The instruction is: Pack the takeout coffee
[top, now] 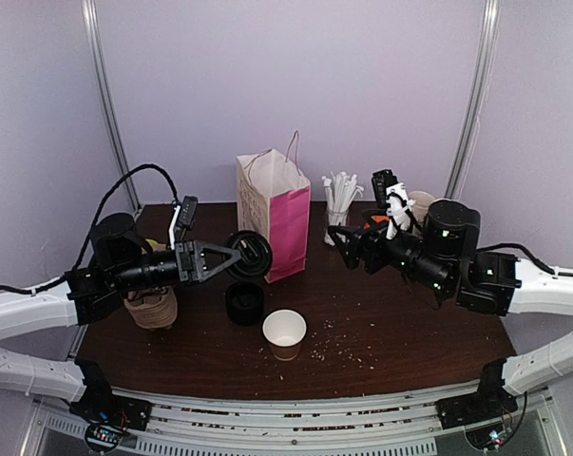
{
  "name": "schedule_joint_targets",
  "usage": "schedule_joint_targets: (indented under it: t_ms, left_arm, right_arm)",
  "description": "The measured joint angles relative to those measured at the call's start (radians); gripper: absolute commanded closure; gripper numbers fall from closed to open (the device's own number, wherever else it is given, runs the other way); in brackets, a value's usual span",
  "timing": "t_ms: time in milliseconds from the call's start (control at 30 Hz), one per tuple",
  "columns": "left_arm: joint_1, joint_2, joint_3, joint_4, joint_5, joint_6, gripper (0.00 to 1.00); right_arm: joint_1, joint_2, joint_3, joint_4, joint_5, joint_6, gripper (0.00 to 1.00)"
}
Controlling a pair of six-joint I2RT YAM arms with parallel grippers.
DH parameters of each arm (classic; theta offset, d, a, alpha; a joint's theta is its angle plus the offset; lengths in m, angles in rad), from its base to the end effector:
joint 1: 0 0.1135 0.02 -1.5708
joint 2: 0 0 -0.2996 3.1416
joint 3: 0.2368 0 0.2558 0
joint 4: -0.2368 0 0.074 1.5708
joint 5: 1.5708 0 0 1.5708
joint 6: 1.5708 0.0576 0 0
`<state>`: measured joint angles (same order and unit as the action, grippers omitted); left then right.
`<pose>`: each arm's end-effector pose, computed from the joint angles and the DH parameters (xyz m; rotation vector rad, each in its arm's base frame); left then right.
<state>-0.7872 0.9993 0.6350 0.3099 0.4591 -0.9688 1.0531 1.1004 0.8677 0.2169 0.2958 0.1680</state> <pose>0.1493 -0.1860 0.3261 0.2434 1.9062 -1.6473 0.1478 0.2255 0.3796 -0.4776 1.5610 0.7143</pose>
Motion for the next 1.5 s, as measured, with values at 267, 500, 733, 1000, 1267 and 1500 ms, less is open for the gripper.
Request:
schedule_joint_targets:
  t_ms: [267,500,733,1000,1267,1500]
  left_arm:
    - [0.0,0.02,-0.065,0.117,0.137,0.018,0.92]
    - [-0.005,0.048,-0.066,0.191,0.203,0.025,0.92]
    - [-0.023,0.076,-0.068,0.261,0.245,0.021,0.92]
    - [-0.044,0.117,-0.067,0.304,0.268,0.013,0.92]
    - [-0.046,0.135,-0.067,0.328,0.278,0.005,0.92]
    - [-0.049,0.144,-0.067,0.358,0.291,-0.01,0.92]
  right_arm:
    - [-0.145,0.059,-0.05,0.127,-0.494,0.424,0.15]
    - [-0.138,0.207,-0.05,0.236,-0.726,0.632,0.23]
    - [-0.123,0.267,-0.049,0.344,-0.838,0.733,0.32]
    - [-0.116,0.293,-0.049,0.45,-0.908,0.79,0.4]
    - [-0.115,0.294,-0.05,0.499,-0.951,0.826,0.53]
    - [-0.109,0.297,-0.05,0.492,-0.97,0.823,0.54]
